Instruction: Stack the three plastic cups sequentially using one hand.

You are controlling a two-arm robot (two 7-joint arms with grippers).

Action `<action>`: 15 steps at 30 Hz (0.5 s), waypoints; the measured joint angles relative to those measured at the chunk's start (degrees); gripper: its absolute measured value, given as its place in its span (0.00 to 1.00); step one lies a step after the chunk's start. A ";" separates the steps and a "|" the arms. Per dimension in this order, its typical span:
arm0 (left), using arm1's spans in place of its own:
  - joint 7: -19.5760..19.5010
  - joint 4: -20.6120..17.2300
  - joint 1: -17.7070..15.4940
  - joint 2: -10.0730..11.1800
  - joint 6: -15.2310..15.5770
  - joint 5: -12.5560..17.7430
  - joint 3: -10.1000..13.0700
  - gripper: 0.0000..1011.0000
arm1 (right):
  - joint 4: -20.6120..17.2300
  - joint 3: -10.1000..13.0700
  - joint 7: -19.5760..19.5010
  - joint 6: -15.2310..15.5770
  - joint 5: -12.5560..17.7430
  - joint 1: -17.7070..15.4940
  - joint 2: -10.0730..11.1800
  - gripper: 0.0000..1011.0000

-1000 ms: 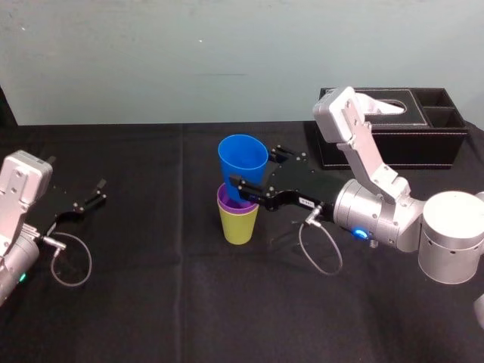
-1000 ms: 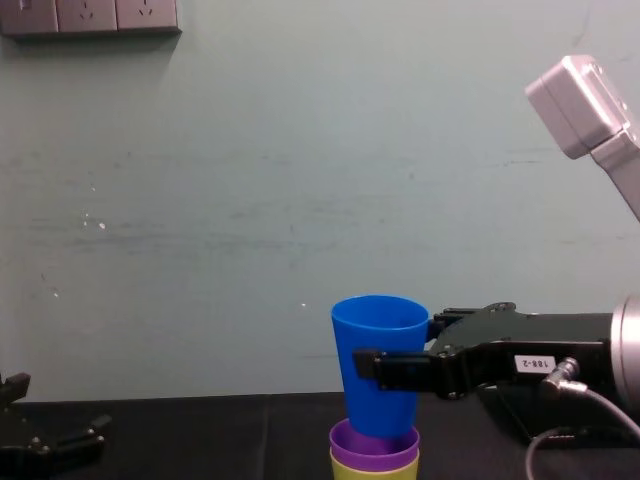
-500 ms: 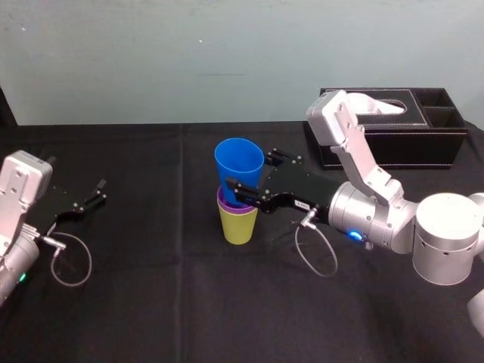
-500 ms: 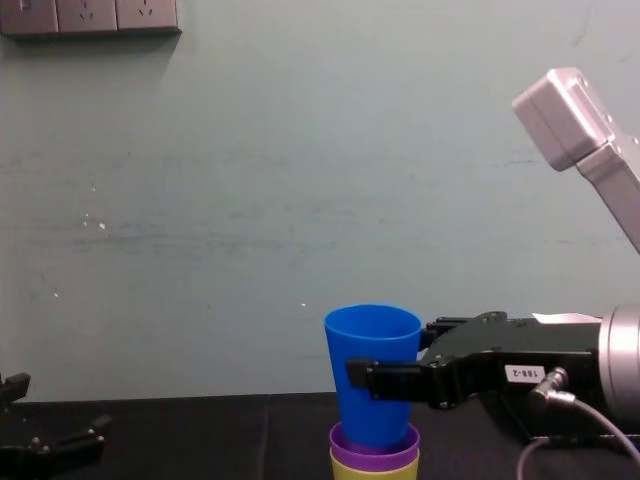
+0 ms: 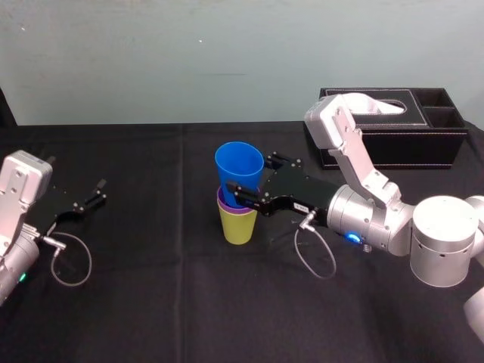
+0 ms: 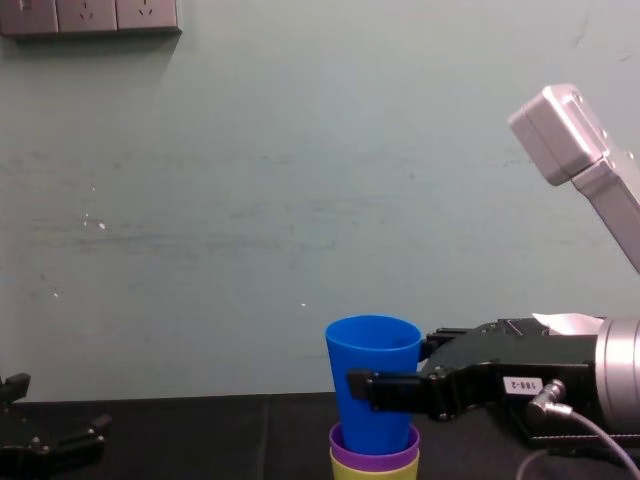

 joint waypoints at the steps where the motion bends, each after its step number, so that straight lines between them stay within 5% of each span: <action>1: 0.00 0.00 0.00 0.00 0.00 0.00 0.00 1.00 | 0.17 -0.02 0.01 -0.04 -0.02 0.02 -0.06 0.70; 15: 0.00 0.00 0.00 0.00 0.00 0.00 0.00 1.00 | 1.44 -0.18 0.02 -0.30 -0.15 -0.15 -0.48 0.70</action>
